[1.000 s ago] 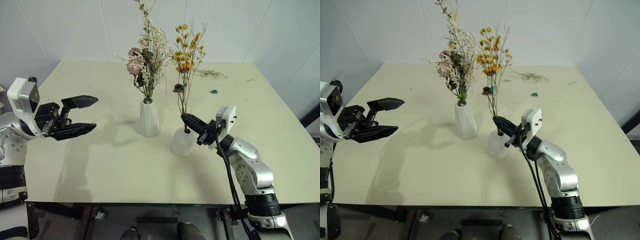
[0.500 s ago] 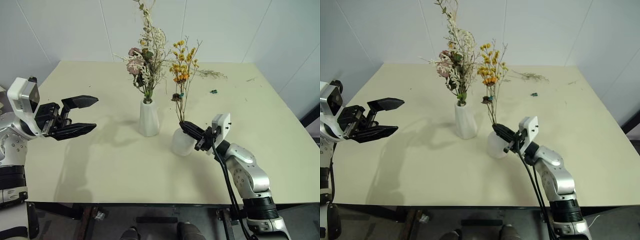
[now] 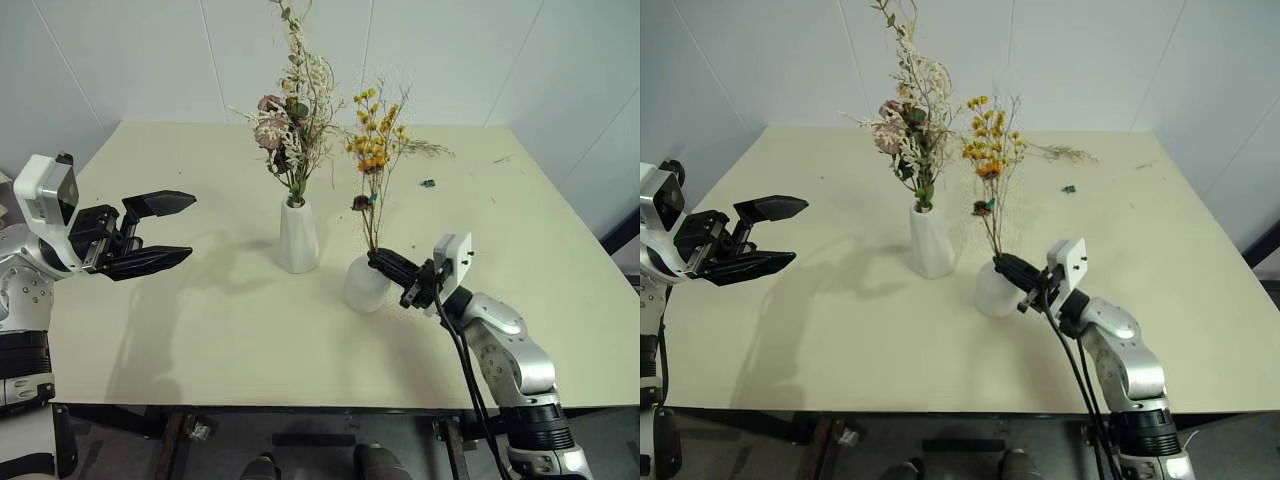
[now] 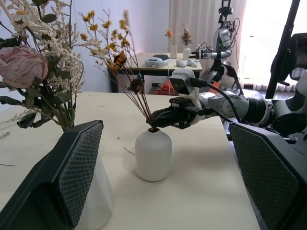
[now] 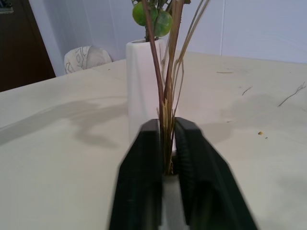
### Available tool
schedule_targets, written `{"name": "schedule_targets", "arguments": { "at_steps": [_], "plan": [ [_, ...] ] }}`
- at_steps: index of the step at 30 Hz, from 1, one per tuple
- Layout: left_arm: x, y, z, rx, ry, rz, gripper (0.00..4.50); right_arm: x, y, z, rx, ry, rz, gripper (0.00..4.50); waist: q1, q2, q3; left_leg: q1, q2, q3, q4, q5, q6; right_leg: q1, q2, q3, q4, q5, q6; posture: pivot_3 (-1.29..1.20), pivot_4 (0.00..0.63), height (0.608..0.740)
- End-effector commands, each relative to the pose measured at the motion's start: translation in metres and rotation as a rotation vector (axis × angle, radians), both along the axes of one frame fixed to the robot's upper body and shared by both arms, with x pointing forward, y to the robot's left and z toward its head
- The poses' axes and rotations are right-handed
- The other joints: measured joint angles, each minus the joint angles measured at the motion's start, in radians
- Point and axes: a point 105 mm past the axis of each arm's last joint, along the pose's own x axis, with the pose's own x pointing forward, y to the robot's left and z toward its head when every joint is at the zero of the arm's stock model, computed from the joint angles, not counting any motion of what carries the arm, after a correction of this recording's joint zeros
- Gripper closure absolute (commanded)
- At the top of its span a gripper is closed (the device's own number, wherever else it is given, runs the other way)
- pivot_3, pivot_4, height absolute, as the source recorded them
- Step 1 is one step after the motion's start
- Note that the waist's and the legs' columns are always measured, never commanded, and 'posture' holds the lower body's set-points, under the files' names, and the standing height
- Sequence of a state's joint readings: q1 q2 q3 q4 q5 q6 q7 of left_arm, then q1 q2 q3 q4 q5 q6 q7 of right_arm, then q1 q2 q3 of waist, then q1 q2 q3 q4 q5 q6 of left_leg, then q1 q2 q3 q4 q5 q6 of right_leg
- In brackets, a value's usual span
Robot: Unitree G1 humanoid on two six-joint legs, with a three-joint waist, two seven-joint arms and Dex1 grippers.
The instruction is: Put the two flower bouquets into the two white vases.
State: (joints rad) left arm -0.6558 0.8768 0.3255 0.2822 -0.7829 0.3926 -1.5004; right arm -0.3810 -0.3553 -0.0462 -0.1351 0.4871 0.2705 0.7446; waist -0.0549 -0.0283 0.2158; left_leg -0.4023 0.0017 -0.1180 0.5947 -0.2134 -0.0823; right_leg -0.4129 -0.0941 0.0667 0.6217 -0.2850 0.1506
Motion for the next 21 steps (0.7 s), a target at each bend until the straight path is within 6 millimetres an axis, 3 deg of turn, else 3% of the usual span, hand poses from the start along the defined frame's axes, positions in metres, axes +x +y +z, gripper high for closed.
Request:
{"name": "schedule_targets", "arguments": {
  "at_steps": [1, 6, 10, 17, 21],
  "plan": [
    [-0.006, 0.0, 0.009, 0.021, -0.053, -0.02, 0.0, -0.007, 0.0, 0.013, -0.009, -0.049, 0.021, 2.91, 0.0, 0.0, 0.0, 0.0, 0.0, 0.0, 0.0, 0.0, 0.0, 0.0, 0.0, 0.0, 0.0, 0.0, 0.0, 0.0, 0.15, 0.74],
    [-0.005, 0.001, 0.008, 0.02, -0.056, -0.017, 0.0, -0.015, -0.007, 0.026, -0.084, -0.077, 0.037, 1.26, 0.002, 0.0, 0.0, 0.0, 0.0, 0.0, 0.0, 0.0, 0.0, 0.0, 0.0, 0.0, 0.0, 0.0, 0.0, 0.0, 0.15, 0.74],
    [-0.005, 0.001, 0.007, 0.018, -0.061, -0.014, 0.0, -0.019, -0.026, 0.033, -0.162, -0.077, 0.017, 0.03, 0.003, 0.0, 0.0, 0.0, 0.0, 0.0, 0.0, 0.0, 0.0, 0.0, 0.0, 0.0, -0.001, 0.0, 0.0, 0.0, 0.15, 0.74],
    [-0.001, 0.003, 0.005, 0.016, -0.058, -0.007, 0.0, -0.032, -0.076, 0.033, -0.387, 0.013, -0.004, 0.03, 0.01, 0.0, 0.0, -0.001, 0.0, 0.0, 0.0, 0.0, 0.0, 0.0, 0.0, 0.0, -0.002, 0.0, 0.0, 0.0, 0.15, 0.74],
    [0.004, 0.018, 0.004, 0.049, -0.056, 0.056, 0.0, -0.043, -0.101, 0.045, -0.458, 0.061, -0.019, 0.03, 0.011, 0.0, 0.0, -0.001, 0.0, 0.0, 0.0, 0.0, 0.0, 0.0, 0.0, 0.0, -0.002, 0.0, 0.0, 0.0, 0.15, 0.74]
  ]
}}
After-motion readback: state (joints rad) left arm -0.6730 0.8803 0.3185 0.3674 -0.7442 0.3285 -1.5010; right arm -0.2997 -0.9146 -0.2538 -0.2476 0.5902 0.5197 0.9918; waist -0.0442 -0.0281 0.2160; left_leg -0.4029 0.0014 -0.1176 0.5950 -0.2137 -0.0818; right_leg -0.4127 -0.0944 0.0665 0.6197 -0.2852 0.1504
